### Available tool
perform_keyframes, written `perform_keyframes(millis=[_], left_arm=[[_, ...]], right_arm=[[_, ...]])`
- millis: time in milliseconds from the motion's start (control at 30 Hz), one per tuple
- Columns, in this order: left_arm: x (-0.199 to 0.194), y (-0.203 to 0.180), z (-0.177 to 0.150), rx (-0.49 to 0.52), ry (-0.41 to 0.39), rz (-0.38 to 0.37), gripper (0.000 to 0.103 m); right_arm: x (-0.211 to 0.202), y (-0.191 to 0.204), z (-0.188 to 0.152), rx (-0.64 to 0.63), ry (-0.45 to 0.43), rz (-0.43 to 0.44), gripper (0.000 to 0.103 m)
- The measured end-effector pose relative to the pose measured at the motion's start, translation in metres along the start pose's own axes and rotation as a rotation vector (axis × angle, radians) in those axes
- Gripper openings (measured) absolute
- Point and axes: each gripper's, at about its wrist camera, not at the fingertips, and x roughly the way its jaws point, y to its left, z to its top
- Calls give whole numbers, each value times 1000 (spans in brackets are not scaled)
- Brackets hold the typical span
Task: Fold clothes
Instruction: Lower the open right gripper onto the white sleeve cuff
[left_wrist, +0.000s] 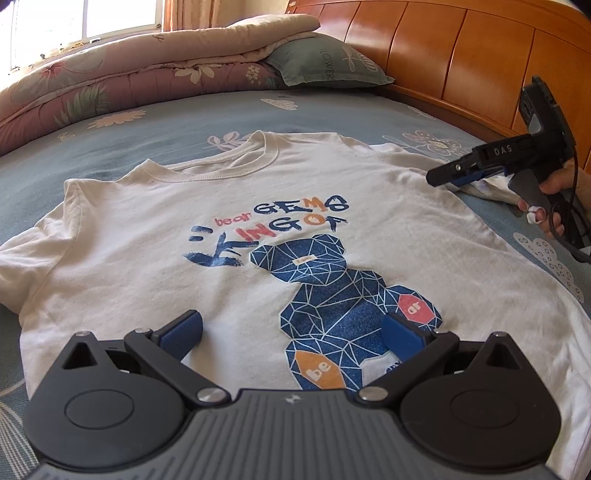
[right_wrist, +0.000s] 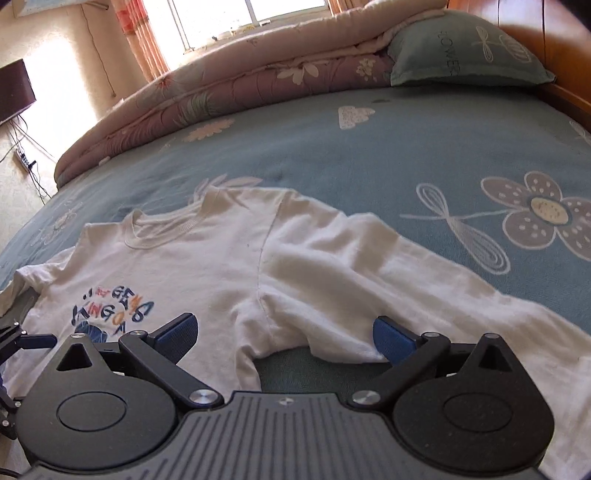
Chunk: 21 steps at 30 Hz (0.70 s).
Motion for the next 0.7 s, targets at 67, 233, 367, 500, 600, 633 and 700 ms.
perform_keyframes(millis=[67,233,367,500,600,633,700], left_arm=[[0,0,0,-1,1,0,102],[0,0,0,-1,-1,1,102],[1,0,0,0,-4,0,102],[0,0,-1,2,-6,-2,102],[0,0,-1,4,-9,-4,102],[0,0,-1,4,-9,-4,102],[1,1,0,4,-10,-5,102]], right_arm=[[-4,4,-10,-5,32,33,103],[-36,3,-7,-36,80,74,103],[-63,-36,19,28,-48,-21,102],[-66,-84,32,56,-69,-187,82],[-52,-109,31,23,4,-288,64],[-48,-115,29,8,29,-304,61],[-44,-119,26,-25,52,-302,58]])
